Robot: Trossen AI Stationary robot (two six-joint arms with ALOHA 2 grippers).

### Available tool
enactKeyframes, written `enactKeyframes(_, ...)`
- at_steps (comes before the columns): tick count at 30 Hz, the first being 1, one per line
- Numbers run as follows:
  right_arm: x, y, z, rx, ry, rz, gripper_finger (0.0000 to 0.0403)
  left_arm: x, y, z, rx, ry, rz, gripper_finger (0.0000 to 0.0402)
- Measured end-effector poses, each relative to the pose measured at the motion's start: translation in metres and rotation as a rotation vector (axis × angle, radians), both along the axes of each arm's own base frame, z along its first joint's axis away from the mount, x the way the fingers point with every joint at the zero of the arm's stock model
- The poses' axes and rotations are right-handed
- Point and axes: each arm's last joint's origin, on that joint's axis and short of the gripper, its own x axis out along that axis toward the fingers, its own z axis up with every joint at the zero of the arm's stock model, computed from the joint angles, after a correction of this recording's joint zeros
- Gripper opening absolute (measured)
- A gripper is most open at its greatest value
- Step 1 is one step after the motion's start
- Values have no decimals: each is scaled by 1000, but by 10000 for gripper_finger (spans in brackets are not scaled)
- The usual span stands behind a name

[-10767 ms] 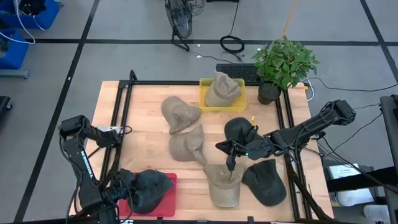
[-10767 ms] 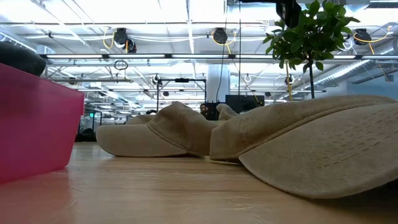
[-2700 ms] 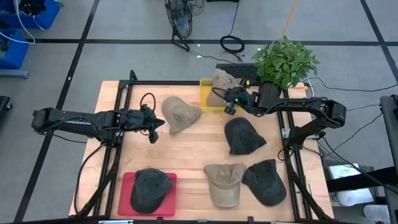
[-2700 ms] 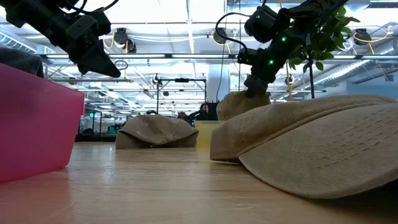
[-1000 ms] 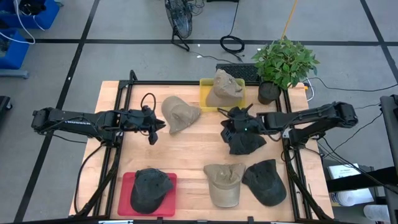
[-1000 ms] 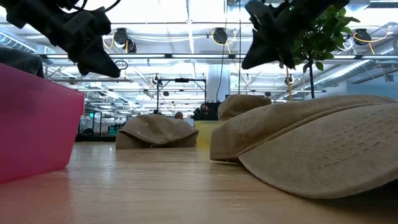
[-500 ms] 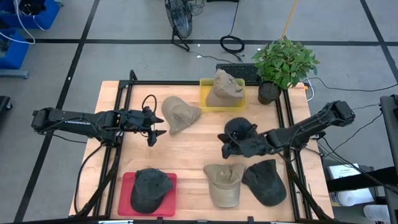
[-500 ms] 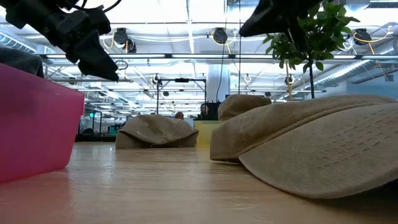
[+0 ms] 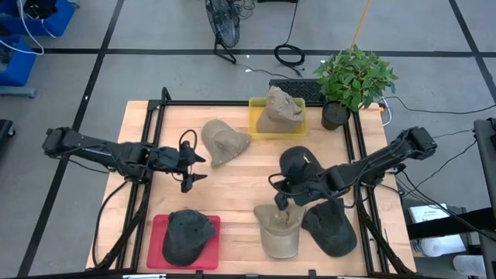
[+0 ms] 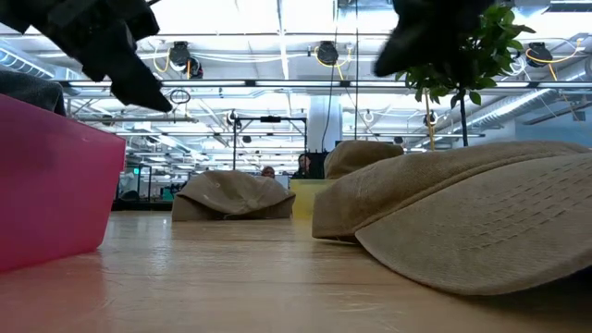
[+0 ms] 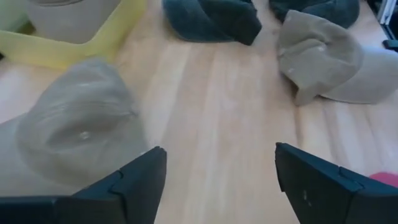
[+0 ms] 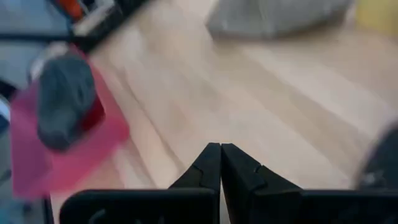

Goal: Pick & Place hat
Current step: Put the brown cap into the yellow bin

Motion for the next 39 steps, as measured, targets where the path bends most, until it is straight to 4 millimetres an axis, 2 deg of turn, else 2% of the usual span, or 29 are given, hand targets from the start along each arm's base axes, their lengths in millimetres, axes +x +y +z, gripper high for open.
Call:
enactKeyframes(5, -30, -12, 5, -70, 181, 23, 0, 28, -22, 7, 37, 38, -2, 281)
enactKeyframes(12, -60, -24, 21, -176, 278, 126, 0, 100, -54, 8, 28, 129, 7, 280)
enactKeyframes(18, -71, -26, 32, -232, 261, 234, 0, 157, -75, -1, -73, 206, -111, 280)
enactKeyframes(24, -76, -23, 36, -278, 262, 339, 0, 203, -83, -16, -150, 249, -154, 280)
enactKeyframes(31, -76, -21, 35, -260, 279, 436, 0, 237, -76, -52, -206, 331, -147, 280)
enactKeyframes(36, -76, -21, 35, -265, 280, 441, 0, 246, -75, -79, -277, 405, -169, 280)
enactKeyframes(39, -77, -21, 35, -267, 283, 441, 0, 247, -77, -80, -302, 401, -200, 276)
